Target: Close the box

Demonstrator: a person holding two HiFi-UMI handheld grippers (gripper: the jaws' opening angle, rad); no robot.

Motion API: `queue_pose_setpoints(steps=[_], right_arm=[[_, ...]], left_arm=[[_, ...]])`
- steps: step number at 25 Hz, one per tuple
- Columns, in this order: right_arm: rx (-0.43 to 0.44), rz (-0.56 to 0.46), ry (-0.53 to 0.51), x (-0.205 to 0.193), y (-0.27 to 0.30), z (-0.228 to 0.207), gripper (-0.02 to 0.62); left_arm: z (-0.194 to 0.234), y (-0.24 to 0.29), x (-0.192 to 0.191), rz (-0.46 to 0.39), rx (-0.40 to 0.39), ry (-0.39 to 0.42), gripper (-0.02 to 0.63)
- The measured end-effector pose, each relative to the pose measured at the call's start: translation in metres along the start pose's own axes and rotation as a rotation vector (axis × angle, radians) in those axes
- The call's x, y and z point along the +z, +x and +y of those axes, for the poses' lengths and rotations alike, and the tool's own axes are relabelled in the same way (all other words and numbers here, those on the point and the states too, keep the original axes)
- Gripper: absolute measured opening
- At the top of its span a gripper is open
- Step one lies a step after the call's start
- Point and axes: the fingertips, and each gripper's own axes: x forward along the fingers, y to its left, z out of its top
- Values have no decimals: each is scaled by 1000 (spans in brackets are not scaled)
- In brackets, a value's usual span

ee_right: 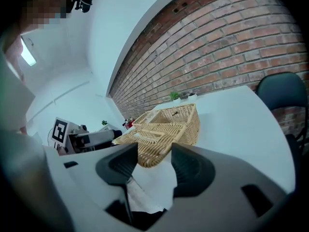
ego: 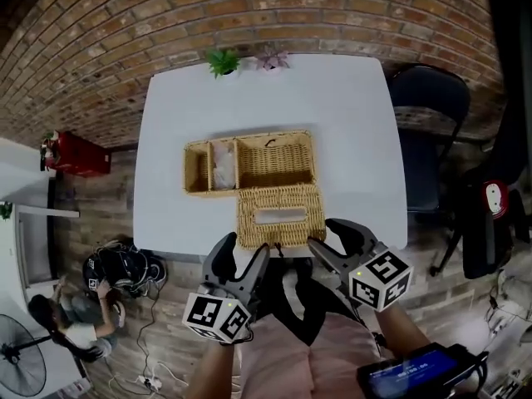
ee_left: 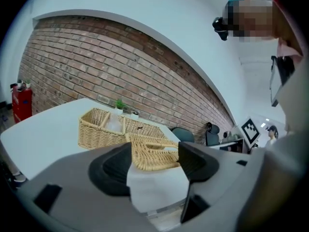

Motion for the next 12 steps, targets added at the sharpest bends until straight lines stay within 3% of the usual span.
queue_pose_setpoints(steps=[6,12], right_arm=[[15,-5,-49,15,2,11,222],[-75,3,-108,11,0,-9,253]], left_arm=[[-17,4,23,-51,-41,27,307],[2,1,16,-58,21,4,308]])
